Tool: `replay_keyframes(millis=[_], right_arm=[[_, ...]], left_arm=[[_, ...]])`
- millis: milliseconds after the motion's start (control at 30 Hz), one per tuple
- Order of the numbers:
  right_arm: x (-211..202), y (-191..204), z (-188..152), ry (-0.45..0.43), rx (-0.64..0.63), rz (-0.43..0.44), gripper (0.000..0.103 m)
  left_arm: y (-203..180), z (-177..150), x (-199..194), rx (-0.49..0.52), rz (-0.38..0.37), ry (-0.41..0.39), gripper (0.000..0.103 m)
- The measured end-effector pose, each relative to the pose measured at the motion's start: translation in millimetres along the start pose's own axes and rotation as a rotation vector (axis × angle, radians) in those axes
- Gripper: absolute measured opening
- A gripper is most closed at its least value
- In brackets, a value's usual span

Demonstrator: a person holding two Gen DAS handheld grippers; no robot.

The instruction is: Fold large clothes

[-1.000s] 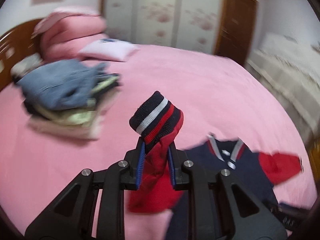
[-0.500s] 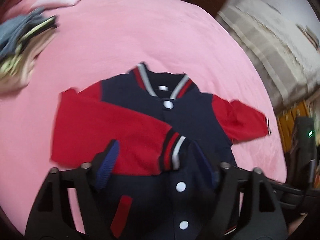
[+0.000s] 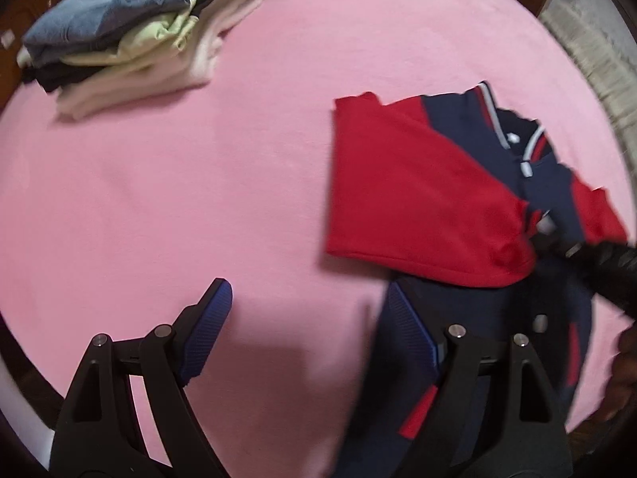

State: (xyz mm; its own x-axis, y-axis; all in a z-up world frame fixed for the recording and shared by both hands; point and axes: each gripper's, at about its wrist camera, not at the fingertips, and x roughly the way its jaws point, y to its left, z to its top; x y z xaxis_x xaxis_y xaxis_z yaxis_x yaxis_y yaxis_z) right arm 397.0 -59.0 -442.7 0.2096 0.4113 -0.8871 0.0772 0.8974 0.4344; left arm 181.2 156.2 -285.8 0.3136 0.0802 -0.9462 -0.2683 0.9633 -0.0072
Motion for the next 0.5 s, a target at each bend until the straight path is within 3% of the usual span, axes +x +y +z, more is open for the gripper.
replay_keyframes(millis=[200, 333, 500], right_arm=[[-44, 19, 14, -0.142, -0.092, 0.017, 0.012], [-71, 10, 23, -0.235, -0.093, 0.010, 0.012], [-80, -27, 23, -0.231, -0.046, -0.085, 0.012]], left_arm=[[-4, 8, 19, -0.013, -0.038, 0.045, 0.079], [-14, 12, 31, -0.045, -0.085, 0.063, 0.079], [-28, 18, 42, -0.036, -0.100, 0.068, 0.079]])
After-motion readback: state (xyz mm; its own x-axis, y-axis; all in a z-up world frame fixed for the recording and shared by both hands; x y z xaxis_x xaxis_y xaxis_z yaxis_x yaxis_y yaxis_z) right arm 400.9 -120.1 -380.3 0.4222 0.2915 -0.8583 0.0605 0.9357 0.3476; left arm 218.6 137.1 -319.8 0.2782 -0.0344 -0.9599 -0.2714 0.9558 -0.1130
